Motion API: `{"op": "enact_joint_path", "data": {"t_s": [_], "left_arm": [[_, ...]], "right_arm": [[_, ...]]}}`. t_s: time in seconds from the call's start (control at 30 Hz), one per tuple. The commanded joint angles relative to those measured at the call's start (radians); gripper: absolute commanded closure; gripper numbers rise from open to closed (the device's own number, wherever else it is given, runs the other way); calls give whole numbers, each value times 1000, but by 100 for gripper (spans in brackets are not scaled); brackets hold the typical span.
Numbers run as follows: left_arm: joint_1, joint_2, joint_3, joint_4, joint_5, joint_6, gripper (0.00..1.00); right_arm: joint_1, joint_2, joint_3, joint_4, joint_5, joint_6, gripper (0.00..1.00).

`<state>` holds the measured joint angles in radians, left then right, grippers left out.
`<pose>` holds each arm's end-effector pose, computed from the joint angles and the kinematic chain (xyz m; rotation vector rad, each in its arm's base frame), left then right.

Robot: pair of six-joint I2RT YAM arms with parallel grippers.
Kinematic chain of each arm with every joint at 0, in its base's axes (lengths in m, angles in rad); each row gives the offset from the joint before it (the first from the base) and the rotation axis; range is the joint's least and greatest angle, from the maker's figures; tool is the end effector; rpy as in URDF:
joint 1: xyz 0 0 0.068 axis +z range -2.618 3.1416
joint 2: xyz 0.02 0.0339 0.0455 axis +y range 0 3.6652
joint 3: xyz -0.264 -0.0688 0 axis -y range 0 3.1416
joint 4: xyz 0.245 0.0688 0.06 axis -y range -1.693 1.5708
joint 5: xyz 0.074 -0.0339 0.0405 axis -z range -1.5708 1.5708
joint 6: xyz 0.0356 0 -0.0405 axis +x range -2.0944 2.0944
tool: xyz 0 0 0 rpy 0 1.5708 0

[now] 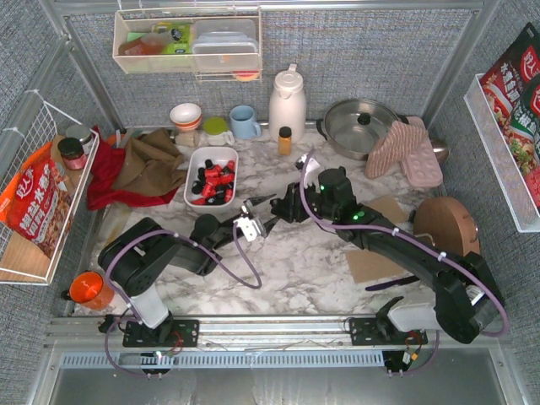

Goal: Mix the coffee capsules in the storage basket

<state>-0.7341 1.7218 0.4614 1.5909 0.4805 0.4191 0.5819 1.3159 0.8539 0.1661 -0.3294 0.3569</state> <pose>0.2054 -0.2075 0.1938 1.0238 0.8007 -0.5675 0.2464 0.1759 0.2821 -0.4569 1.9086 0.9413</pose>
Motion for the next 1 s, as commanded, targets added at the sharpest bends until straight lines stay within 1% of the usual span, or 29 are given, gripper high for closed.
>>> {"op": "enact_joint_path", "data": {"t_s": [0.0, 0.07, 0.13, 0.2, 0.3, 0.4, 0.47, 0.5, 0.57, 0.63, 0.7, 0.73, 0.8, 0.87, 0.9, 0.93, 0.97], "left_arm": [[-3, 4, 12, 39, -38, 17, 39], [-3, 5, 12, 30, -34, 19, 45], [-5, 2, 6, 30, -39, 18, 49], [-5, -4, -7, 34, -76, 11, 51], [1, -18, -31, 51, -188, -7, 52], [45, -34, -40, 34, -309, -77, 54], [104, -44, -30, -1, -374, -165, 54], [142, -49, -19, -25, -401, -214, 54], [212, -61, 26, -125, -451, -310, 55], [270, -64, 106, -282, -480, -389, 55], [310, -44, 196, -439, -496, -438, 54], [326, -25, 239, -506, -497, -459, 53], [344, 15, 322, -624, -524, -501, 43], [359, 44, 382, -694, -565, -535, 29], [363, 55, 400, -713, -578, -540, 19], [366, 62, 414, -721, -583, -543, 6], [368, 65, 419, -728, -581, -541, 2]], "right_arm": [[1, -5, -3, 8, -24, 14, 75], [1, -14, -4, 5, -14, 13, 69], [1, -29, -1, -14, 5, 10, 59], [-1, -48, 14, -57, 38, -10, 47], [-19, -91, 28, -142, 125, -48, 35], [-60, -147, 16, -189, 226, -75, 28], [-87, -181, -3, -218, 335, -103, 25], [-96, -195, -13, -229, 437, -125, 24], [-106, -210, -49, -219, 623, -189, 22], [-115, -206, -106, -149, 789, -259, 20], [-132, -178, -174, -30, 897, -337, 16], [-146, -153, -207, 38, 927, -371, 15], [-180, -90, -267, 183, 949, -418, 12], [-223, -29, -314, 305, 949, -431, 11], [-243, 13, -332, 354, 943, -424, 10], [-256, 38, -334, 376, 941, -432, 10], [-263, 55, -317, 348, 957, -434, 9]]}}
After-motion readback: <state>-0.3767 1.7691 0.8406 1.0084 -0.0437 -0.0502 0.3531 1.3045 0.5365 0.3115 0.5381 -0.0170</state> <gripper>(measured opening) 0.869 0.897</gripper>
